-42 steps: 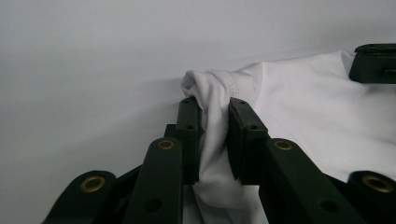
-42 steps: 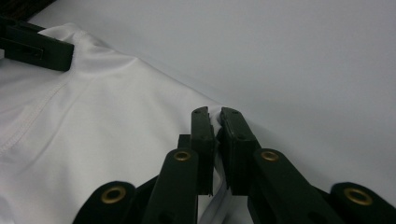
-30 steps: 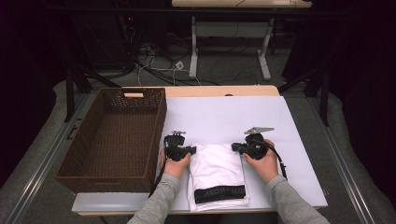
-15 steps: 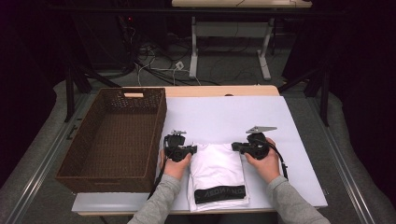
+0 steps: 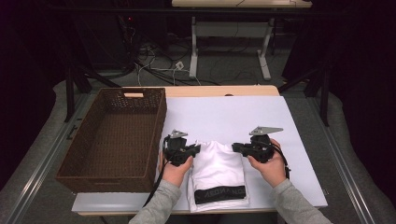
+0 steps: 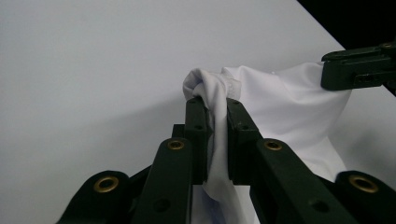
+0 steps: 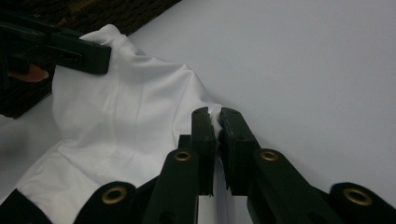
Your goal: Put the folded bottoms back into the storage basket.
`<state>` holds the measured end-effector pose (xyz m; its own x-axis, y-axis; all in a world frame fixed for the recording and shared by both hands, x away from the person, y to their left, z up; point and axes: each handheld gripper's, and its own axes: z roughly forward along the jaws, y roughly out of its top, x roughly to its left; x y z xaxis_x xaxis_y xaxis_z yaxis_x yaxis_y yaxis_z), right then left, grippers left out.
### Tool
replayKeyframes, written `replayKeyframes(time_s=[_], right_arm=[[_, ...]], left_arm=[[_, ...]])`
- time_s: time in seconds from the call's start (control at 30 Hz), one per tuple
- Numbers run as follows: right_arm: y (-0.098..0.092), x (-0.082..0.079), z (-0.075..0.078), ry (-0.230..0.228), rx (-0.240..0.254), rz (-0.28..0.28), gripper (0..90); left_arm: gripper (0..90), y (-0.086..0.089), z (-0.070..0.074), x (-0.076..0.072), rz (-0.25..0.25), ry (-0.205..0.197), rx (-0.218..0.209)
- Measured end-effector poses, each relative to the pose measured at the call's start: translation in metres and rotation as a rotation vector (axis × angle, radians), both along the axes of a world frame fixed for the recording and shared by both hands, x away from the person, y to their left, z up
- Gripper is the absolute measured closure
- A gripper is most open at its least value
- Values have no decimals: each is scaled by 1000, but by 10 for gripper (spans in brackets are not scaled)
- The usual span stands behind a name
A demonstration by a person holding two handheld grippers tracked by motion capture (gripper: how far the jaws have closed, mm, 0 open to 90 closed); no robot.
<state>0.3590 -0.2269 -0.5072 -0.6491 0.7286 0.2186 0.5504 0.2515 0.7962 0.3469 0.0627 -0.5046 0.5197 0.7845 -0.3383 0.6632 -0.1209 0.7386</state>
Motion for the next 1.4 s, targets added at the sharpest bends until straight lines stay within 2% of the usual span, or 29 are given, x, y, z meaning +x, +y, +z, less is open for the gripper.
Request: replayKeyframes(time_s=[0.23,0.4,0.7,1.0,1.2,1.4], right_arm=[[1,-8,17,-35,20,12,845],[-2,-13,31,-76,49,13,846],[-1,-20,69,-164,65,25,849],[13,-11,113,-246,53,38,851],[25,2,135,-270,67,40,851],[38,16,153,-277,75,37,851]], left_arm=[[821,1,12,-13,3,-101,-31],[822,3,21,-22,17,-161,-57],[822,3,55,-29,10,-247,-75],[823,12,97,-19,42,-318,-63],[824,18,123,-10,68,-362,-40],[823,30,139,0,101,-366,-41]])
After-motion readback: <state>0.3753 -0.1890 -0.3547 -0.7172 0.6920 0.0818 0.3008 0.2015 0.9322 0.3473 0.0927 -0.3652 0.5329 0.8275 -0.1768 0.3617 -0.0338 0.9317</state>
